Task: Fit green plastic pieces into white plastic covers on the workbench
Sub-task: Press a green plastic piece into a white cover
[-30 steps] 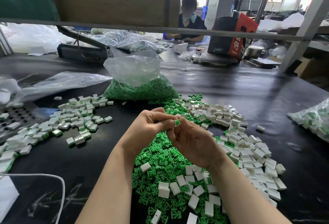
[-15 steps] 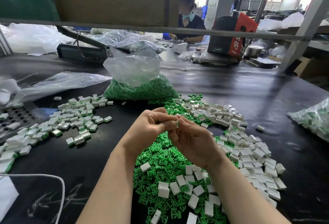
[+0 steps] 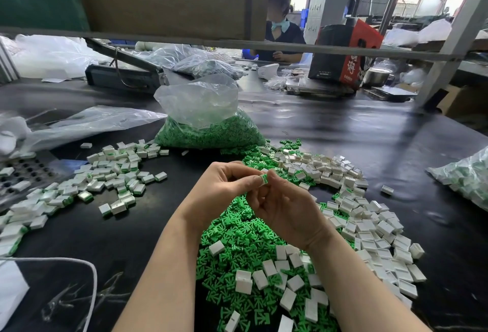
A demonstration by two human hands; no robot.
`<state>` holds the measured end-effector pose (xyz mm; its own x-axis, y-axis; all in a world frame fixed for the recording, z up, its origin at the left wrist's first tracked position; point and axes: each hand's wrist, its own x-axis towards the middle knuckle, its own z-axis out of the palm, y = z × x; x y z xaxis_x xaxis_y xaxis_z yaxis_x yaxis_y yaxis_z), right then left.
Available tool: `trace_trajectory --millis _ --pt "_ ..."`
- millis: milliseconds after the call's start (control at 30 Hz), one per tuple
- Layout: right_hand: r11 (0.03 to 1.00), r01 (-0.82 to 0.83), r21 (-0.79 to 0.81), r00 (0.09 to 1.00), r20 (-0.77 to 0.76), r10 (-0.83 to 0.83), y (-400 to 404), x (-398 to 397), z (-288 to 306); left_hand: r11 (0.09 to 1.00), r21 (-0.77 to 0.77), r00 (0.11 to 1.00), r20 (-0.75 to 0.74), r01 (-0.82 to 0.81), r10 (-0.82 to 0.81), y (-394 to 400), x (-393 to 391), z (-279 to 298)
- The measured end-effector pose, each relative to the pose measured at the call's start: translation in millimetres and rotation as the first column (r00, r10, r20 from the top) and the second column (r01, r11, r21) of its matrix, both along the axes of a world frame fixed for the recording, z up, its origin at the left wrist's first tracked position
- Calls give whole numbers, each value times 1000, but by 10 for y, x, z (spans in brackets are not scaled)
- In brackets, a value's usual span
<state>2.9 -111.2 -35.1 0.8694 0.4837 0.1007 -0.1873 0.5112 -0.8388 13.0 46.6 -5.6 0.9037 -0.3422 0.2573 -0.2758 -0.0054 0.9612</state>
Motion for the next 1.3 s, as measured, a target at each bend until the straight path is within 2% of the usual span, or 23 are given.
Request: trace_trajectory --millis 200,400,533,700,933,1300 --pt "996 68 -55 996 60 -65 -47 15 -16 995 99 999 44 15 -20 -39 -11 20" --pt "975 155 -162 982 133 -134 -69 -9 18 986 149 996 61 -70 61 -94 -9 9" --pt "968 154 -197 982 142 -127 -77 -16 23 987 151 997 54 -61 53 -106 -12 -6" --pt "989 97 -113 991 101 -85 -76 -7 25 991 121 997 65 -53 45 -156 -22 -12" --pt "995 89 -51 992 98 -84 -42 26 -8 989 85 983 150 -122 108 -191 -19 -46" --pt "992 92 -88 991 102 -83 -38 32 -19 987 78 982 140 -139 127 -192 2 -62"
